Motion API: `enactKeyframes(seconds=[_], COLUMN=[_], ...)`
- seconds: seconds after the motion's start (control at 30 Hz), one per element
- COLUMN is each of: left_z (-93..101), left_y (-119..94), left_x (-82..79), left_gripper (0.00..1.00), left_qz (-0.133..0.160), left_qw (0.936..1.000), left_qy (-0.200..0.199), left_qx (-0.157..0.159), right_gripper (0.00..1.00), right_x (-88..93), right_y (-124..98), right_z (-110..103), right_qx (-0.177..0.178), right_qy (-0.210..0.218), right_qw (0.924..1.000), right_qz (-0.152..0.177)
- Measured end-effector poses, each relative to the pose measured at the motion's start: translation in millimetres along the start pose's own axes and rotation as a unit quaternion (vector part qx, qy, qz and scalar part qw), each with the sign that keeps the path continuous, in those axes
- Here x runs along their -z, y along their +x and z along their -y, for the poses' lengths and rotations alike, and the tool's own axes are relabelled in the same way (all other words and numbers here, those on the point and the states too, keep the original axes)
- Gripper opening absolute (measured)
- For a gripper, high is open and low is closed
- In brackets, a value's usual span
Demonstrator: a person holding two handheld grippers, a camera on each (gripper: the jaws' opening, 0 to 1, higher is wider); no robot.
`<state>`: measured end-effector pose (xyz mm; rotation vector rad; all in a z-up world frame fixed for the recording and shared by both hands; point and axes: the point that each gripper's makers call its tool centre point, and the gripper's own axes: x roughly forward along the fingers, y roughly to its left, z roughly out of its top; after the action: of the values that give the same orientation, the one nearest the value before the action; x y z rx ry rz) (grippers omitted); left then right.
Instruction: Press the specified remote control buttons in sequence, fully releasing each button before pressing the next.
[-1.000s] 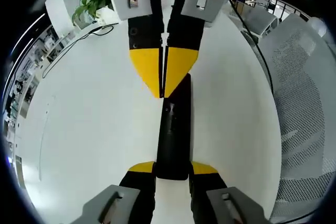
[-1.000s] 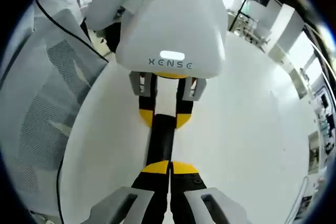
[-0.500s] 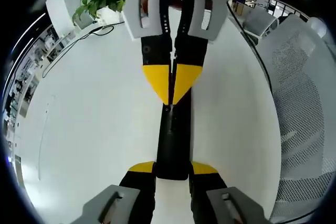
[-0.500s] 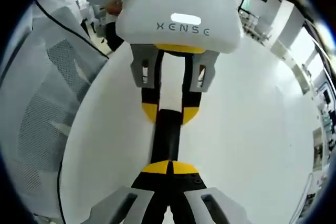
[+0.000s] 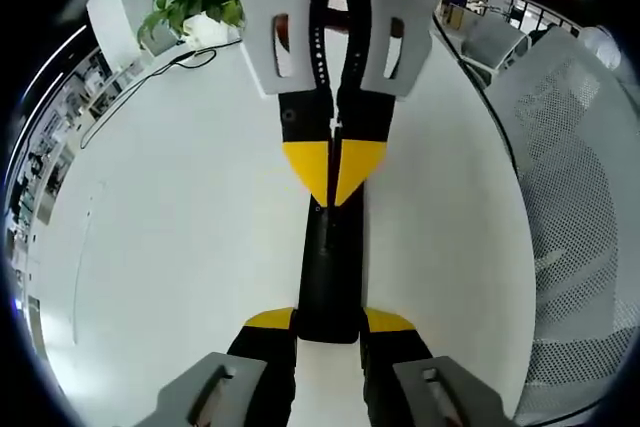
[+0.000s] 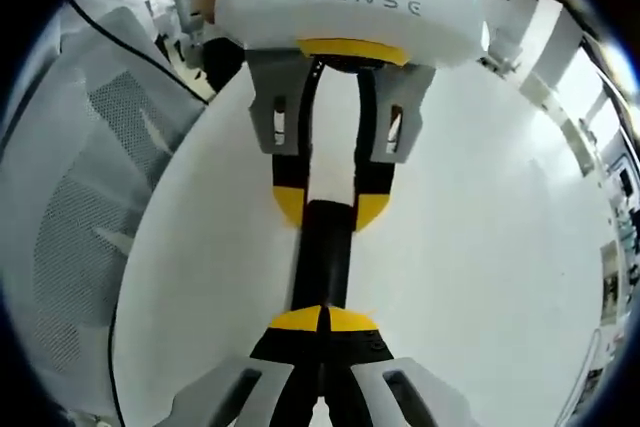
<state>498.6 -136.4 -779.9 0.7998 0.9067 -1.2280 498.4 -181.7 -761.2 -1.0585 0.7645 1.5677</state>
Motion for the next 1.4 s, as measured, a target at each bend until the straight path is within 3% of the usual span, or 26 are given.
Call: enactKeyframes(seconds=[1.4], left_z=[-1.6], left_y=[0.2], left_x=[1.2], left_gripper=[0.23], left_qz=[0.003], left_qw=[1.0000], left_qy=[-0.002], left_qx=[0.001], right_gripper=[0.00], right_x=[2.8], right_y=[8.7], right_z=[-0.1], right_qx=[-0.014], right_qy=[0.010], right_qw=[0.9998], right_qz=[-0.012])
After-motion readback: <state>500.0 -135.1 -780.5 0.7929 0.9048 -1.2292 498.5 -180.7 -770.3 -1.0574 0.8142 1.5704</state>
